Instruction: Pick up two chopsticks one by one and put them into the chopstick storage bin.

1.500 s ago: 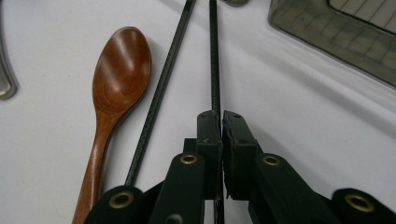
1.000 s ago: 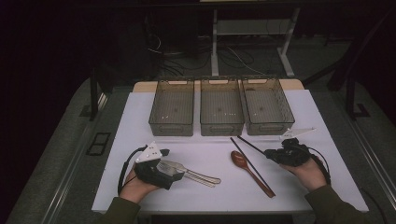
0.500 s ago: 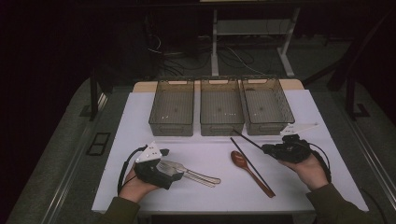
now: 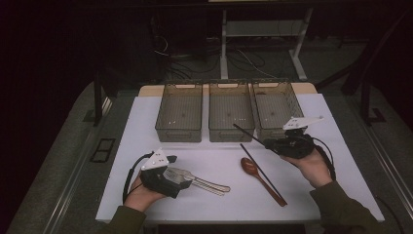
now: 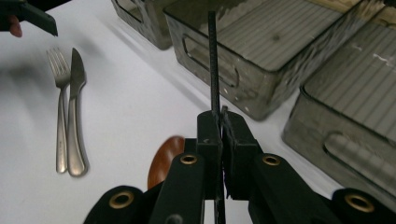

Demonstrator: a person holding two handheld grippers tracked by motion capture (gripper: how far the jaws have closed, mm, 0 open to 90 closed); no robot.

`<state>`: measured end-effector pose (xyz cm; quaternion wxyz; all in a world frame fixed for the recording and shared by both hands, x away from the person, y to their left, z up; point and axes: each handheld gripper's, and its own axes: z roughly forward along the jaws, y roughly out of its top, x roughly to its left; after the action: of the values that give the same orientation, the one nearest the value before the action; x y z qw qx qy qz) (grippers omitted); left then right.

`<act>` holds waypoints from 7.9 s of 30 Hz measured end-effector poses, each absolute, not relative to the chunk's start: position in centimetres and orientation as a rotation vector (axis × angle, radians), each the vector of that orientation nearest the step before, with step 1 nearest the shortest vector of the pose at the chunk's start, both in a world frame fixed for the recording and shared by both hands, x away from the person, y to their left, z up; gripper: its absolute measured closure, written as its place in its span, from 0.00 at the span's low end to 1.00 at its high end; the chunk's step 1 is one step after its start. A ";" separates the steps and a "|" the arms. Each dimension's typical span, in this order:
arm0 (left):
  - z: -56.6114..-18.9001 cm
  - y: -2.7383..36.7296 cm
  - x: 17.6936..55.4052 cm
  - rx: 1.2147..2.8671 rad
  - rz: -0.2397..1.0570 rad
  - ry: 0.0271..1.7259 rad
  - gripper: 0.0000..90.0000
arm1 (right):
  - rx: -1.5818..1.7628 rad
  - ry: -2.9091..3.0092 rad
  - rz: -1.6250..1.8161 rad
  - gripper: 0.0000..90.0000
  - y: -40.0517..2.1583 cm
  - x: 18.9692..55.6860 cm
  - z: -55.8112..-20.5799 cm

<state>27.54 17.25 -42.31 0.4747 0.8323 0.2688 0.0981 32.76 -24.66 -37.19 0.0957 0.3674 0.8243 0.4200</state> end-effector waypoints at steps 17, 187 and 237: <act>-42.3 17.0 27.5 2.035 0.238 0.645 0.00 | 1.050 2.453 1.255 0.95 -20.0 36.6 -35.8; -42.4 16.6 27.5 2.035 0.234 0.626 0.00 | 0.967 2.518 1.239 0.66 -17.7 35.6 -36.8; -42.8 16.4 27.5 2.053 0.242 0.638 0.00 | 1.187 2.591 1.027 0.87 -24.0 28.8 -44.0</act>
<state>27.54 16.44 -42.84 0.4699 0.8377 0.2604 0.0986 28.83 -23.99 -43.97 0.0562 0.3912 0.8539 0.3386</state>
